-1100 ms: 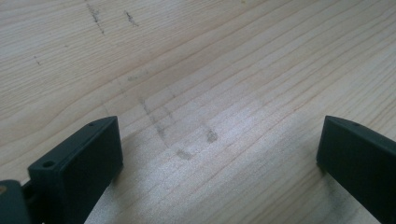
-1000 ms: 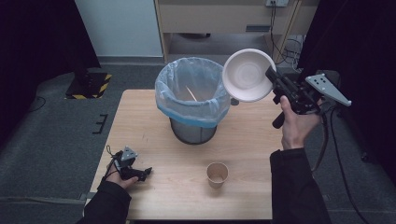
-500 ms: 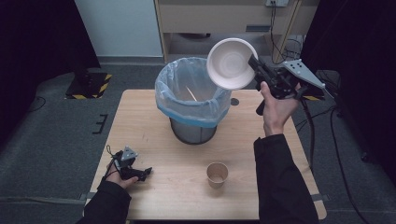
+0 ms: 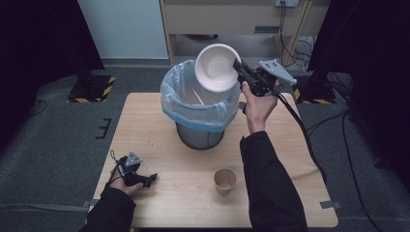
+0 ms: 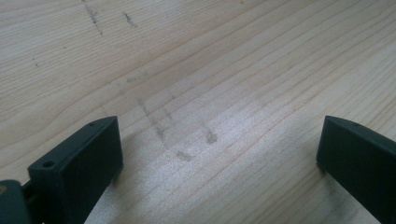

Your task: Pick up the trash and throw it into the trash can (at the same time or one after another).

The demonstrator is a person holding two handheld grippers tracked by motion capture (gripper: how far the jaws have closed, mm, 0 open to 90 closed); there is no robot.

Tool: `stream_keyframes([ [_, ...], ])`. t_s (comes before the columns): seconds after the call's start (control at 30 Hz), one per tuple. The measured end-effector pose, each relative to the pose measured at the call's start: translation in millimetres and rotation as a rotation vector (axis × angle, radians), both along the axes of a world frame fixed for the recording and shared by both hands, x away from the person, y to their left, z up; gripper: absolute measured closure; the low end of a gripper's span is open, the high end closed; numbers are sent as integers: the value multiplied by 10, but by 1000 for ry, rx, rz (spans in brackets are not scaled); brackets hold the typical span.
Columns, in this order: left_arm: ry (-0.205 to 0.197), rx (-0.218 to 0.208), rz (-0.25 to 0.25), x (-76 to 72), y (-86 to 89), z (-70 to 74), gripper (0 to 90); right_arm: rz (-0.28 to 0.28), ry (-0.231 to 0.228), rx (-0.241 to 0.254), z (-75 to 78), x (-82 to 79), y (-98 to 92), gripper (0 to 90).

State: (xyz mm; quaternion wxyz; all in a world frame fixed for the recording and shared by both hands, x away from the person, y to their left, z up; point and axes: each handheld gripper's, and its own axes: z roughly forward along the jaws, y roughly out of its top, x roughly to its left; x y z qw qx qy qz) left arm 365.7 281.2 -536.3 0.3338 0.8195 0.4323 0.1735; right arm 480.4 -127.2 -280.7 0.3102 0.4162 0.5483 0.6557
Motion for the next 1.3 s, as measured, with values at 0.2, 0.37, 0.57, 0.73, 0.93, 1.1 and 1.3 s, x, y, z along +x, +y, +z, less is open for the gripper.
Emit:
stream_keyframes([
  [0.2, -1, -1, 0, 0, 0, -1, 0, 22, 54, -86, -149, 153, 142, 702],
  [0.37, -1, -1, 0, 0, 0, -1, 0, 54, 55, -103, -104, 56, 77, 587],
  [0.57, 1, 2, 0, -1, 0, 0, 0, 87, 35, -126, -6, -196, -74, 460],
  [0.73, 0, 3, -1, -1, -1, 0, 0, 148, 23, -192, -26, -585, -193, 425],
  [0.93, 0, 4, 0, -3, -1, 1, 0, 178, 49, -167, -191, -822, -371, 425],
  [1.1, 1, 3, 0, -3, -2, 0, 0, 193, 124, -162, -618, -1046, -576, 438],
  [1.3, 1, 3, 2, -4, -3, 0, 0, 239, 235, -191, -1058, -1152, -634, 459],
])
